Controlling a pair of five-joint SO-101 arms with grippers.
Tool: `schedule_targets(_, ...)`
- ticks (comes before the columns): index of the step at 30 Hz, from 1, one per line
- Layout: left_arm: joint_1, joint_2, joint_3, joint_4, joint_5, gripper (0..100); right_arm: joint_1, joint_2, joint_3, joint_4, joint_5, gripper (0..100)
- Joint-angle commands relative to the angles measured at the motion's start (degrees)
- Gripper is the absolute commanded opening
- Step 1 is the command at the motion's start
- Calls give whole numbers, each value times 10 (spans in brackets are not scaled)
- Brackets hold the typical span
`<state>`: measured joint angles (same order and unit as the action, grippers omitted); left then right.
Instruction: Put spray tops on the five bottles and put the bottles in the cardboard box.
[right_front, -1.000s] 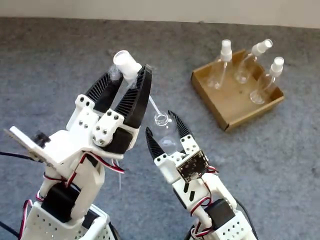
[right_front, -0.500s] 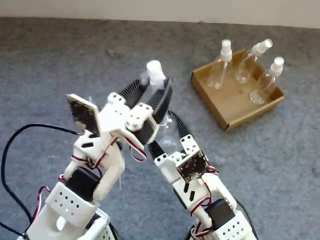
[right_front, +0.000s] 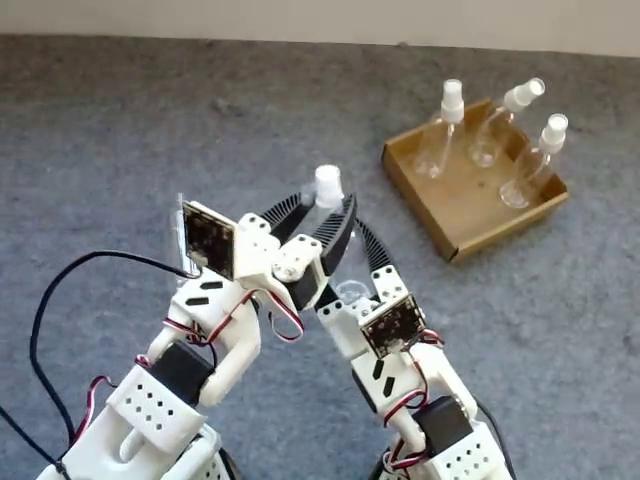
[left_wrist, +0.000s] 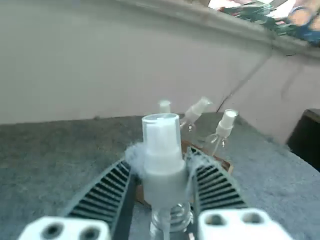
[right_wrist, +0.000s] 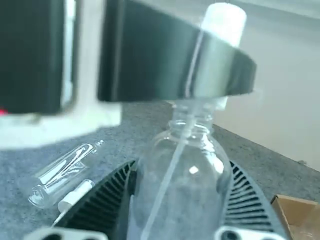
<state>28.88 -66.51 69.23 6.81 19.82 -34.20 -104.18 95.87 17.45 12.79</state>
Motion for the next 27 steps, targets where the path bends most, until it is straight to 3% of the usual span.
schedule_targets(1, 35, 3, -1, -3, -70, 34, 23, -12, 96, 0, 5, 173)
schedule_targets(21, 27, 0, 17, -3, -81, 35, 33, -12, 96, 0, 5, 173)
schedule_targets(27, 19, -78, 68, -2, -81, 39, 33, -12, 96, 0, 5, 173)
